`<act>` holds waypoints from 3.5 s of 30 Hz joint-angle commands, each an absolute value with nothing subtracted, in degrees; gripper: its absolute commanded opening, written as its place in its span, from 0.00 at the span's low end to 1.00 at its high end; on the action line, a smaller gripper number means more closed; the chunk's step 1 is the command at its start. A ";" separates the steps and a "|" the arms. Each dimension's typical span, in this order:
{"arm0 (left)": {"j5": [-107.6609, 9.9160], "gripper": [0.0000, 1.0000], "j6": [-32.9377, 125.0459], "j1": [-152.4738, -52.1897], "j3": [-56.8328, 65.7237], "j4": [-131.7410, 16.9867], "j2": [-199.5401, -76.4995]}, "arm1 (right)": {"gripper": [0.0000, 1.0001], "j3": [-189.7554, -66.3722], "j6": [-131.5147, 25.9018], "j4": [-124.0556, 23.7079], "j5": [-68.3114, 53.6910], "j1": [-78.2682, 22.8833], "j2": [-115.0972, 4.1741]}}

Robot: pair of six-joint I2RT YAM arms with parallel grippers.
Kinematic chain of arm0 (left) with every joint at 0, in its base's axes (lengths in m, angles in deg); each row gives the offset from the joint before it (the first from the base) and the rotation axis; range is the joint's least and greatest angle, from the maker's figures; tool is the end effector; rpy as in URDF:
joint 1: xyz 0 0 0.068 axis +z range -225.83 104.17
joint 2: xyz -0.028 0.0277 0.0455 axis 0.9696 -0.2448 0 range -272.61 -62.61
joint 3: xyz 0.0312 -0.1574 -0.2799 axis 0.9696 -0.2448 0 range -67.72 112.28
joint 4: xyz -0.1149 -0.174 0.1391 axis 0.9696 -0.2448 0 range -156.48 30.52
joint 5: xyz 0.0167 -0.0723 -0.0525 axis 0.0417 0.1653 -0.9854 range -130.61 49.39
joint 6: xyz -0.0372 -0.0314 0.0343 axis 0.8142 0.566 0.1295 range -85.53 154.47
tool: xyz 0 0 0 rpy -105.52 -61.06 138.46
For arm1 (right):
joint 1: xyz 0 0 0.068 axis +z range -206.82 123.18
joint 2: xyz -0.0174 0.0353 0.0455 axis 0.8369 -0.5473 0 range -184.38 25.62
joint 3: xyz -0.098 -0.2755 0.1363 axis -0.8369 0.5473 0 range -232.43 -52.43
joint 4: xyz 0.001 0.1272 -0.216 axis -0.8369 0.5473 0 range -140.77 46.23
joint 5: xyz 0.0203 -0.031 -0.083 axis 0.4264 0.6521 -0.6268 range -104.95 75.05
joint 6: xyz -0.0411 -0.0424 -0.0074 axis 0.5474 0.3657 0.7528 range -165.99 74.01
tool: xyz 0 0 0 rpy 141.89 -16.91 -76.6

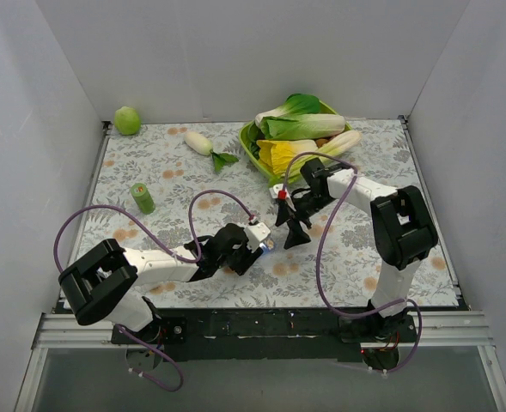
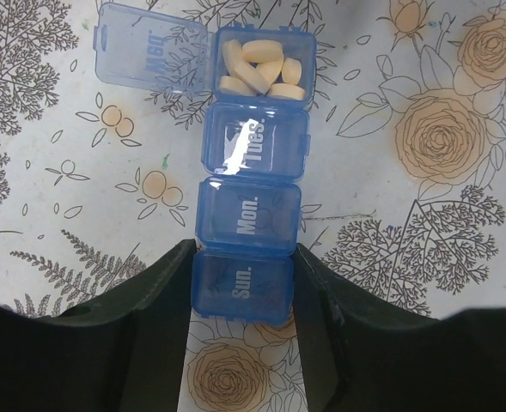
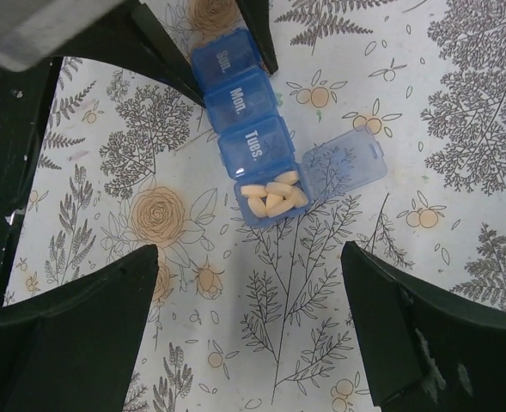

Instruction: Sort the pills into containers

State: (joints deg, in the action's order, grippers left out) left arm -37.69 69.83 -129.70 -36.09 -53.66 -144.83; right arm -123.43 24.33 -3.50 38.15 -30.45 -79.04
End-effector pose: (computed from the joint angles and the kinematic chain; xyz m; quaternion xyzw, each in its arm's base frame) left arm 0.1524 -0.2048 0.2007 0.1388 0.9123 -0.2533 0.2902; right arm 0.2920 0.1835 0.2400 -0.6898 0.5663 0.3867 0.2324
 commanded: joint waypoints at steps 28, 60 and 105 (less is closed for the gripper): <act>-42.81 0.06 66.82 -129.89 -36.79 -54.12 -144.09 | 0.82 -134.52 12.96 -3.32 49.12 -26.50 -93.30; -42.81 0.00 68.05 -128.57 -34.59 -56.67 -146.81 | 0.51 -123.18 6.47 -6.74 38.83 -26.50 -85.83; -38.94 0.50 70.51 -128.39 -32.75 -57.46 -144.00 | 0.01 -123.36 6.92 -0.59 33.48 -29.48 -77.14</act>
State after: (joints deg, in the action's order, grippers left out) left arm -41.87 68.87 -128.50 -34.56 -54.84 -146.05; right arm -121.25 0.07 -5.75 34.81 -28.11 -84.05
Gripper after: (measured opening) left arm 0.432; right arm 0.020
